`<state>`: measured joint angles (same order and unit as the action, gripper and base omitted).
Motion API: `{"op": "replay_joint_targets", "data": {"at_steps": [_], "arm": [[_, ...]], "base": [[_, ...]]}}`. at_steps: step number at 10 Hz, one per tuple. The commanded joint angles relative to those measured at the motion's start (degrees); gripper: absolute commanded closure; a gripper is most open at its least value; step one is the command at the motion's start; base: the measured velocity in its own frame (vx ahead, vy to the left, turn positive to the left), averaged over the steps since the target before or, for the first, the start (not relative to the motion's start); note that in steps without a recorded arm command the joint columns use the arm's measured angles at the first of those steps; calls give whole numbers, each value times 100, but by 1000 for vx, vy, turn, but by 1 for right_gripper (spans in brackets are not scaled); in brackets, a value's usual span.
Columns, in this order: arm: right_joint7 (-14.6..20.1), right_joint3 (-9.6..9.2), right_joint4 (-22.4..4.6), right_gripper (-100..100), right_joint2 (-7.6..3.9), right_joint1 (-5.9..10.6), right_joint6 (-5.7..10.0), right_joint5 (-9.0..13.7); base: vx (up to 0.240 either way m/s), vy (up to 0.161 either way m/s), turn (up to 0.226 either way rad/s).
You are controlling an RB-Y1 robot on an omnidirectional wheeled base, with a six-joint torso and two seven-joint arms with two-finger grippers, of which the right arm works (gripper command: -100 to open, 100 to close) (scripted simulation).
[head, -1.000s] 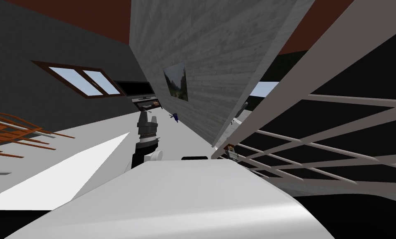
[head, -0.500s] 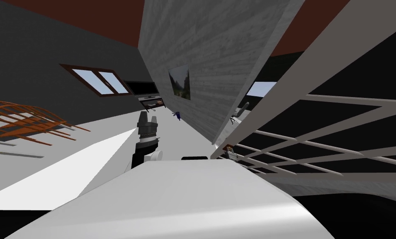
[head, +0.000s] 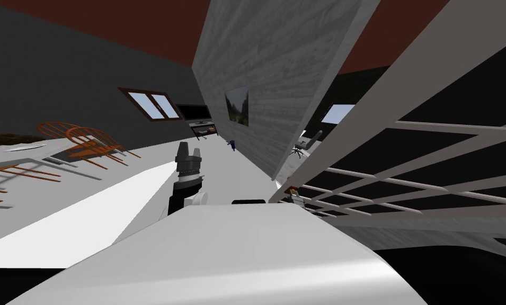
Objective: Pull the door open
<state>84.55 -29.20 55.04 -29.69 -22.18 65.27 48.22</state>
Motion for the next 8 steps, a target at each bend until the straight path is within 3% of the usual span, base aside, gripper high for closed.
{"op": "replay_joint_targets", "data": {"at_steps": [1, 8], "arm": [[0, 0, 0, 100, 0, 0, 0, 0], [386, -418, -243, 100, -243, -6, 389, -230]], "base": [[-113, -11, 23], [-216, -19, 122]]}}
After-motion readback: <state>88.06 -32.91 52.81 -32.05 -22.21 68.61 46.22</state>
